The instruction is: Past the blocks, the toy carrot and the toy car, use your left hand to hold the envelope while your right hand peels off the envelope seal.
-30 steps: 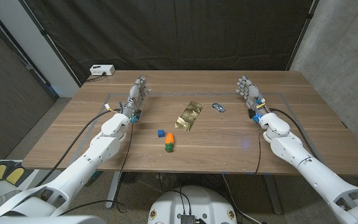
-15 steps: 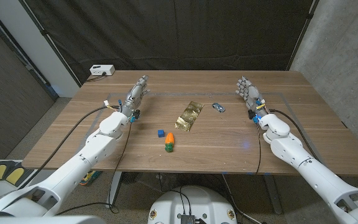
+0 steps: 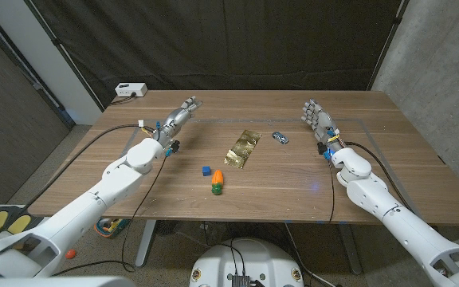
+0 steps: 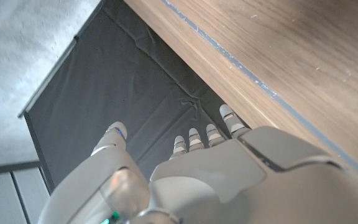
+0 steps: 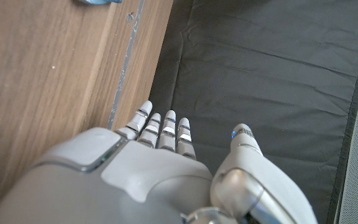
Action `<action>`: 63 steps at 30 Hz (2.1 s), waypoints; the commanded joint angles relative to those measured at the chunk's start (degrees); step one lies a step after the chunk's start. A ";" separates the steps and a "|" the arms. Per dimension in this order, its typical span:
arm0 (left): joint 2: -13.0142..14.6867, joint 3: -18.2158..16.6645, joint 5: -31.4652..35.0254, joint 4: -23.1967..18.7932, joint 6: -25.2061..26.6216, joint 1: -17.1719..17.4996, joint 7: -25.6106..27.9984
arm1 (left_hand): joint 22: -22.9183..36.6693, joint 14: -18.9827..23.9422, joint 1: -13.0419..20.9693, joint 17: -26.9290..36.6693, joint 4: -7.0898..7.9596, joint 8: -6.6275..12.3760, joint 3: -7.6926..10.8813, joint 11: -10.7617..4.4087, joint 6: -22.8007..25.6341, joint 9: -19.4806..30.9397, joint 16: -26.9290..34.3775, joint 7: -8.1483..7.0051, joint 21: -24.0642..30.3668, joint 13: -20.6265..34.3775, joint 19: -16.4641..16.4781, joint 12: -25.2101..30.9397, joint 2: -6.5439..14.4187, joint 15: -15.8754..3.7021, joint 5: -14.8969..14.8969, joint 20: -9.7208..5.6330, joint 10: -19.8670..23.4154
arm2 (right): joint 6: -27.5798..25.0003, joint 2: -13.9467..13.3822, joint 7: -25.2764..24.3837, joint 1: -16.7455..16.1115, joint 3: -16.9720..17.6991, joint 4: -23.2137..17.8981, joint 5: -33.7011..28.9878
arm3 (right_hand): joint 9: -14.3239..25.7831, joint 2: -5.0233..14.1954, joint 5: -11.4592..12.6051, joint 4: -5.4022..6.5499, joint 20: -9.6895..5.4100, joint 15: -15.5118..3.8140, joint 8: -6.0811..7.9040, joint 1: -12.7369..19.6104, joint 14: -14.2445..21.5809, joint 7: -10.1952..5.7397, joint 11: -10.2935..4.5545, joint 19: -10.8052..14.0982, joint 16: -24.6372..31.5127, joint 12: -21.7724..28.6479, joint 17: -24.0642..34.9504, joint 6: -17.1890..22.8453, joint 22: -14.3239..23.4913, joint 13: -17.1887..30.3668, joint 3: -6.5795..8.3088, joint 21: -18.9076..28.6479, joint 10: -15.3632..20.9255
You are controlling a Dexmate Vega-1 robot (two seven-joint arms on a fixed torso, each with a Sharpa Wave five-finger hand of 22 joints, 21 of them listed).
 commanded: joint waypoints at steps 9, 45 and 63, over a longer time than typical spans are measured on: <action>7.60 5.41 16.14 -8.67 2.99 -4.06 -3.68 | 0.26 -0.64 3.55 0.24 -2.68 0.29 0.07 0.16 1.65 0.23 -0.28 -0.56 -0.40 0.16 -4.09 -0.10 -1.35 0.24 -0.61 0.93 -0.32 | 1.11 -0.22 -1.79 -2.11 0.53 -1.95 -0.33 | 0.22 0.02 0.35 -0.10 0.06 0.17 0.27 0.76 0.38 -0.43 -0.04 -0.17 0.38 0.36 0.19 0.41 0.13 0.32 0.13 -0.22 0.33; 11.53 10.78 42.09 -17.70 5.86 -8.71 -12.41 | 0.22 6.19 15.14 0.48 -7.67 0.73 0.21 -1.50 6.90 0.36 1.18 -0.94 -0.34 0.37 1.60 1.21 -4.95 -1.57 0.41 1.41 6.10 | 1.86 0.70 -1.49 -1.57 0.34 -0.31 -0.26 | 0.22 0.08 0.33 -0.05 0.21 0.20 0.28 0.75 0.51 -0.47 0.05 0.02 0.35 0.40 0.20 0.55 0.16 0.32 0.02 -0.78 0.43; 10.36 13.88 51.94 -18.77 5.86 -11.26 -18.40 | 0.24 8.58 19.27 0.55 -7.85 0.91 -0.27 -1.86 8.67 0.42 1.46 -0.84 -0.49 0.41 3.24 1.54 -6.88 -2.73 1.46 1.23 8.42 | 2.20 0.98 -0.90 -1.39 0.54 0.83 0.35 | 0.23 0.09 0.32 -0.02 0.21 0.21 0.30 0.73 0.57 -0.53 0.15 0.09 0.35 0.42 0.21 0.63 0.18 0.32 -0.04 -1.04 0.50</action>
